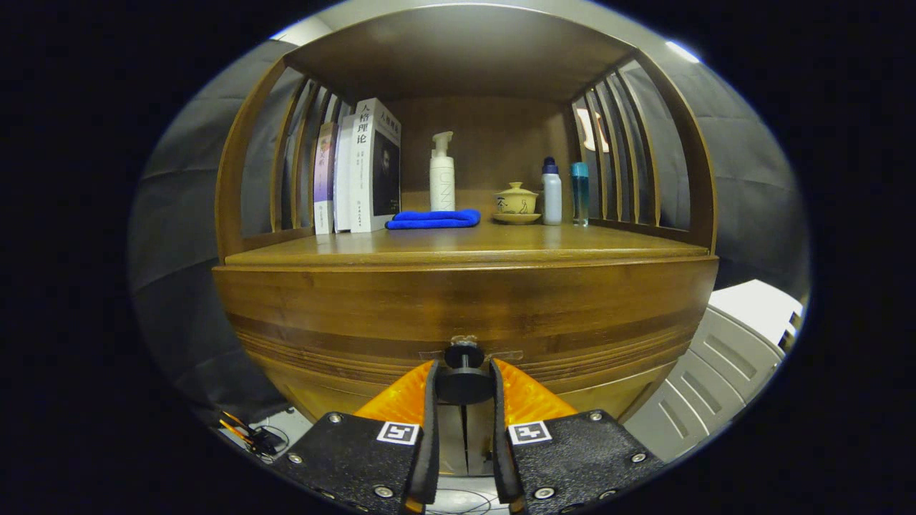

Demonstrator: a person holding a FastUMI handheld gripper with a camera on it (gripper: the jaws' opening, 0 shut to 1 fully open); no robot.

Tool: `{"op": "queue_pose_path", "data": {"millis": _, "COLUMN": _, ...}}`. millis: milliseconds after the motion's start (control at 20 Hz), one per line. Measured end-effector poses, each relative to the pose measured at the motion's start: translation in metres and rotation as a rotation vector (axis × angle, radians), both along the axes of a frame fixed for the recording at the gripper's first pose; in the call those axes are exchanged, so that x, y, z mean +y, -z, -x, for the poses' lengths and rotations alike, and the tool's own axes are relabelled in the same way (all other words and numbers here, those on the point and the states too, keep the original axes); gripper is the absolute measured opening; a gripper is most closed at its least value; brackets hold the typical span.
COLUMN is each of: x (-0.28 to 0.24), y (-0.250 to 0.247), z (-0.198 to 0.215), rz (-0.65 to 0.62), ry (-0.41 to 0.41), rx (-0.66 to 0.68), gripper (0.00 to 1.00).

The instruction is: Pull open the drawer, take out the items inside it, and place them on the countertop above the cabinet.

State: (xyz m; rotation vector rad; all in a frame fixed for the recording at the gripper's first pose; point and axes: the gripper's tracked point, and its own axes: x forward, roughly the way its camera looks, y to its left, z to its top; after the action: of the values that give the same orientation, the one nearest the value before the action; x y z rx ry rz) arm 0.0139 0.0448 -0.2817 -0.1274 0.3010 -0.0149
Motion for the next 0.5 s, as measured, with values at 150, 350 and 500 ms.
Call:
{"op": "queue_pose_path", "data": {"millis": 150, "x": -0.001, "y": -0.001, "z": 0.013, "rz": -0.034, "ry": 0.009, "rx": 0.009, "gripper": 0.32}}
{"op": "queue_pose_path", "data": {"millis": 350, "x": -0.001, "y": -0.004, "z": 0.03, "rz": -0.065, "ry": 0.031, "rx": 0.011, "gripper": 0.32}}
{"op": "queue_pose_path", "data": {"millis": 500, "x": 0.0, "y": -0.005, "z": 0.063, "rz": -0.04, "ry": 0.019, "rx": -0.007, "gripper": 0.31}}
